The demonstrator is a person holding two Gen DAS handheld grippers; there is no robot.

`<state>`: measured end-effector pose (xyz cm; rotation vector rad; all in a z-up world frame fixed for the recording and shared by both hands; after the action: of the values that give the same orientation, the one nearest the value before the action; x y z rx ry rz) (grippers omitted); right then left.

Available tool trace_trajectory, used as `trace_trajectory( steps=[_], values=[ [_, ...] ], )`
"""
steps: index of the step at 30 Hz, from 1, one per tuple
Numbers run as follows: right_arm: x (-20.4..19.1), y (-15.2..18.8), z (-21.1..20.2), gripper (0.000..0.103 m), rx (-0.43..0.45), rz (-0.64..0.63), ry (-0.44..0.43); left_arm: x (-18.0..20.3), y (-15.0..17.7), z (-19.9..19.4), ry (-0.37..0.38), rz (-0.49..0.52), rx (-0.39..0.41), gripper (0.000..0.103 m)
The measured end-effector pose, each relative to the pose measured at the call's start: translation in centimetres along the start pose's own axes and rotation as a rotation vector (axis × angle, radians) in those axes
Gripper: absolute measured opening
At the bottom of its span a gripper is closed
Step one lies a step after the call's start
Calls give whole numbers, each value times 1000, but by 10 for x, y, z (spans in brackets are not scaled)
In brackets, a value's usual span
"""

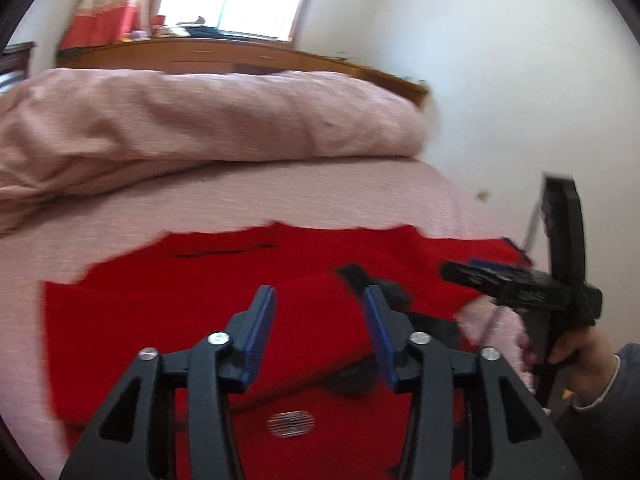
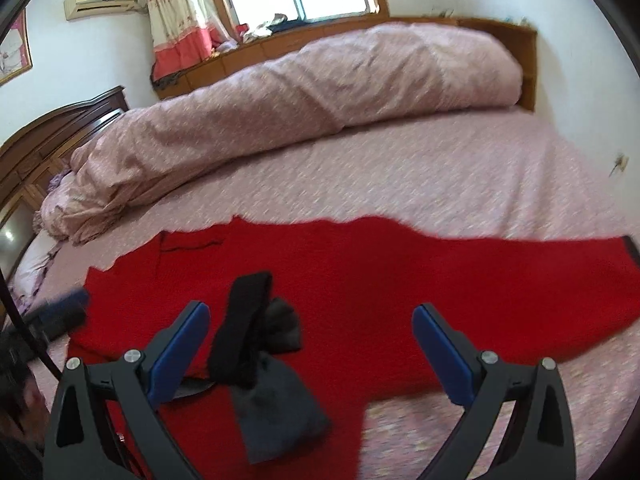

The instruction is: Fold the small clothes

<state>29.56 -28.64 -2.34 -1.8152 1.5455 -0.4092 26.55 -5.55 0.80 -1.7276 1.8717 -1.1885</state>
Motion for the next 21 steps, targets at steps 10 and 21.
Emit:
trace_trajectory(
  steps=[10, 21],
  values=[
    [-46, 32, 51, 53, -141, 85, -191, -176, 45, -2, -445, -108, -112, 51],
    [-58, 32, 55, 25, -142, -45, -71, -178, 69, -24, -437, -67, -118, 21]
  ],
)
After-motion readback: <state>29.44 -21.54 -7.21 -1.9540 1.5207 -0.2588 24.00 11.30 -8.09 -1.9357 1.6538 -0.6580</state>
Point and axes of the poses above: each gripper's, at about its wrist camera, not at the fingertips, and z roughly the way its jaws point, x to its right, y to its underside, the point moved 8 cm from there along z, roughly the way its jaws point, and after that the axes turned 4 degrees about -z, right-handed, at the moved point
